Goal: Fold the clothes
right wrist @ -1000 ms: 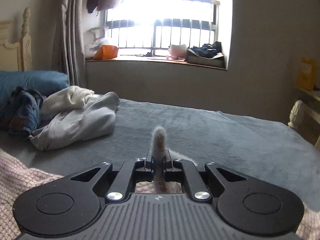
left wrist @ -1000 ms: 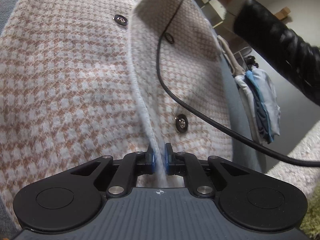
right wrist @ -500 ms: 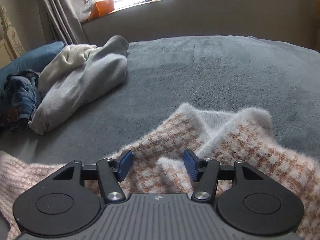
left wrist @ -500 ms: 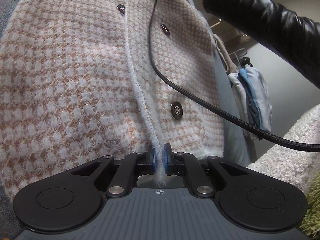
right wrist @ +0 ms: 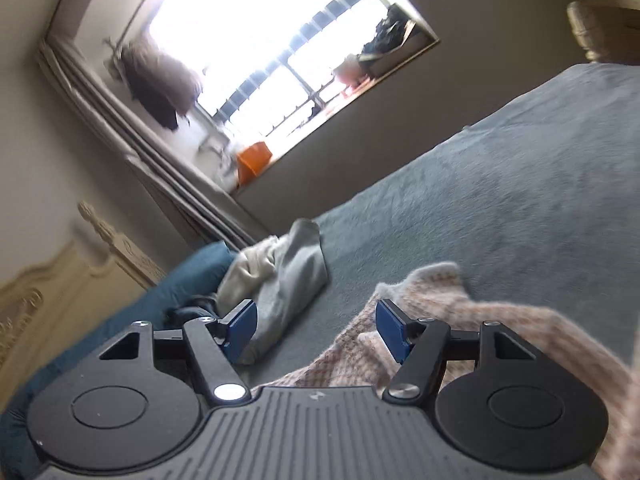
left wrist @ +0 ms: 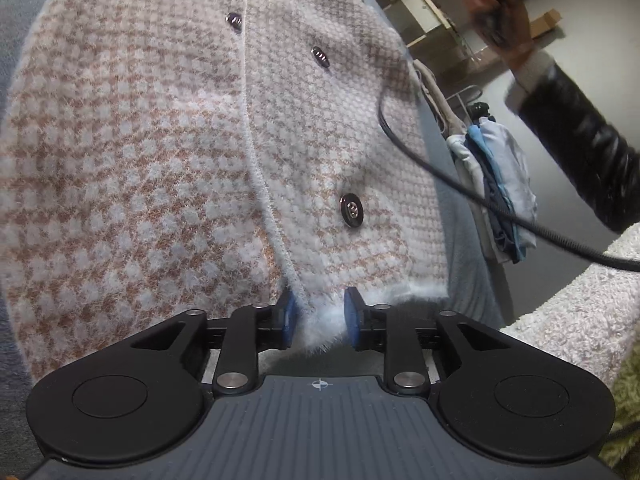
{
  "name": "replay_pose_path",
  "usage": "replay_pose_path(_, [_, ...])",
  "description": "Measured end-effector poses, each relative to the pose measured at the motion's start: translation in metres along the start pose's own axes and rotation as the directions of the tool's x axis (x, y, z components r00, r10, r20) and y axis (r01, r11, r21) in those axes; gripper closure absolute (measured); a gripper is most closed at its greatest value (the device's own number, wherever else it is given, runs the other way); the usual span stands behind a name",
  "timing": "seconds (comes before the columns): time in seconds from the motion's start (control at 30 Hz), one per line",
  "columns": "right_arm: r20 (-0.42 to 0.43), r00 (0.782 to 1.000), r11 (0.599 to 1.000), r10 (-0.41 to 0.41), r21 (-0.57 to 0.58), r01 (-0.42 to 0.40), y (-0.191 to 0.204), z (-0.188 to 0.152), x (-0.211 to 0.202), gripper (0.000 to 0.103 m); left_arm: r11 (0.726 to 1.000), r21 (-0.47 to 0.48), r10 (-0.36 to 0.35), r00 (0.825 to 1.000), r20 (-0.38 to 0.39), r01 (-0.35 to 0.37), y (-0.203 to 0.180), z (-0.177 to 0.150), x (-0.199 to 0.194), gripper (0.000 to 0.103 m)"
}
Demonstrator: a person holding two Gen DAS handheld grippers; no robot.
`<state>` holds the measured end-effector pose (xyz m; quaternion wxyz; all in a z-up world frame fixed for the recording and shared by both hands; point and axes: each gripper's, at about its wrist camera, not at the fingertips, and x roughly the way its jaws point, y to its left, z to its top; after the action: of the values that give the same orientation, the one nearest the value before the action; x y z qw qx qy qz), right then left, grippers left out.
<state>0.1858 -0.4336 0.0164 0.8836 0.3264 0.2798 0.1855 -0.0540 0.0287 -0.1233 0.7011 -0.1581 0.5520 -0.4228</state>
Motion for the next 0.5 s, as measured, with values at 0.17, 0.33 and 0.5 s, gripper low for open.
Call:
replay_pose_path(0.17, [0.007, 1.000, 0.994, -0.016, 0.109, 0.015, -0.023, -0.028, -0.092, 0.035, 1.000, 0.019, 0.016, 0.996, 0.084, -0.018, 0.001, -0.001, -0.021, 0.073])
replay_pose_path(0.33, [-0.092, 0.996, 0.977, 0.020, 0.211, 0.000, -0.042, -0.075, -0.149, 0.035, 0.999, 0.005, 0.051, 0.992, 0.118, -0.052, -0.001, 0.003, -0.023, 0.070])
replay_pose_path(0.5, [-0.228, 0.974, 0.965, 0.017, 0.258, 0.043, -0.051, -0.128, -0.181, 0.035, 0.995, -0.034, 0.094, 0.989, 0.115, -0.091, 0.006, 0.004, -0.019, 0.069])
